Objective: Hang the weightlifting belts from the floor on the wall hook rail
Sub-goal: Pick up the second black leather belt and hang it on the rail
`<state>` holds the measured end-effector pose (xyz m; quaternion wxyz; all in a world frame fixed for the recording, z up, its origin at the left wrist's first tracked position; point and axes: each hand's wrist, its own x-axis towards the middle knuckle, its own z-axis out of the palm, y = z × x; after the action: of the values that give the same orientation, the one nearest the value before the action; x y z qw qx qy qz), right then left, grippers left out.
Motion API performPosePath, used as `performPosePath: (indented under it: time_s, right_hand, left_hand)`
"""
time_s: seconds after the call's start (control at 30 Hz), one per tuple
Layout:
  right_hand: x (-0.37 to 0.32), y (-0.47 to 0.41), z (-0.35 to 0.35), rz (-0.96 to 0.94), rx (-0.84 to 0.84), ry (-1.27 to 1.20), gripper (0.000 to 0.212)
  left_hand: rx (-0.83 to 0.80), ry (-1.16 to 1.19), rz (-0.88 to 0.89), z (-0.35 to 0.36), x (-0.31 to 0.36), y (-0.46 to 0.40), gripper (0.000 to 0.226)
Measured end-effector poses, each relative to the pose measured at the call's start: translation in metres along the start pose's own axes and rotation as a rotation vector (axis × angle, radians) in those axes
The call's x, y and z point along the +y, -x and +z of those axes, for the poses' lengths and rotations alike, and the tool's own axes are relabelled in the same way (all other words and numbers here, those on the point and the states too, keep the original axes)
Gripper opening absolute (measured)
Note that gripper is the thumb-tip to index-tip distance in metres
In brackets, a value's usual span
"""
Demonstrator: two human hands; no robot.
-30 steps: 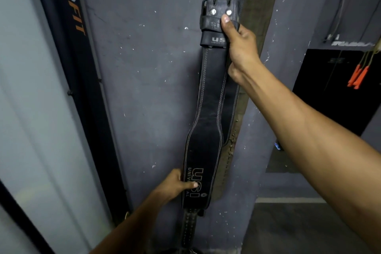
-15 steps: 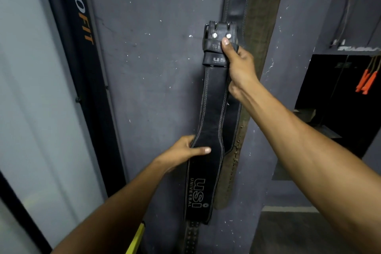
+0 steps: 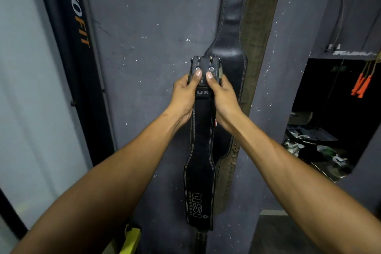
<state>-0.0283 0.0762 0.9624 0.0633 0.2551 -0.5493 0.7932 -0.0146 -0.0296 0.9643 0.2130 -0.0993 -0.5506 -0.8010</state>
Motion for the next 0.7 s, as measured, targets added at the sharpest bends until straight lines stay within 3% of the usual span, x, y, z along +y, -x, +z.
performPosePath:
  time_s: [0.17, 0.23, 0.33, 0.53, 0.6, 0.7]
  right_hand:
    - [0.018, 0.021, -0.029, -0.05, -0.184, 0.193, 0.039]
    - [0.042, 0.034, -0.041, 0.03, -0.267, 0.307, 0.031]
    - [0.069, 0.052, -0.049, 0.135, -0.216, 0.233, 0.015]
    - [0.083, 0.08, -0.054, 0.216, -0.195, 0.174, 0.022]
    - [0.091, 0.095, -0.065, 0.262, -0.268, 0.253, 0.031]
    - [0.111, 0.12, -0.082, 0.413, -0.389, 0.372, 0.043]
  left_hand:
    - [0.024, 0.036, 0.069, 0.007, 0.015, -0.005, 0.029]
    - [0.021, 0.066, 0.063, 0.013, 0.023, -0.006, 0.024]
    - [-0.001, 0.052, 0.076, 0.019, 0.024, -0.006, 0.026]
    - [0.012, 0.029, 0.042, 0.014, 0.008, 0.004, 0.032]
    - [0.018, 0.028, 0.065, 0.014, 0.016, 0.0, 0.042]
    - [0.026, 0.005, 0.112, 0.017, 0.038, -0.006, 0.032]
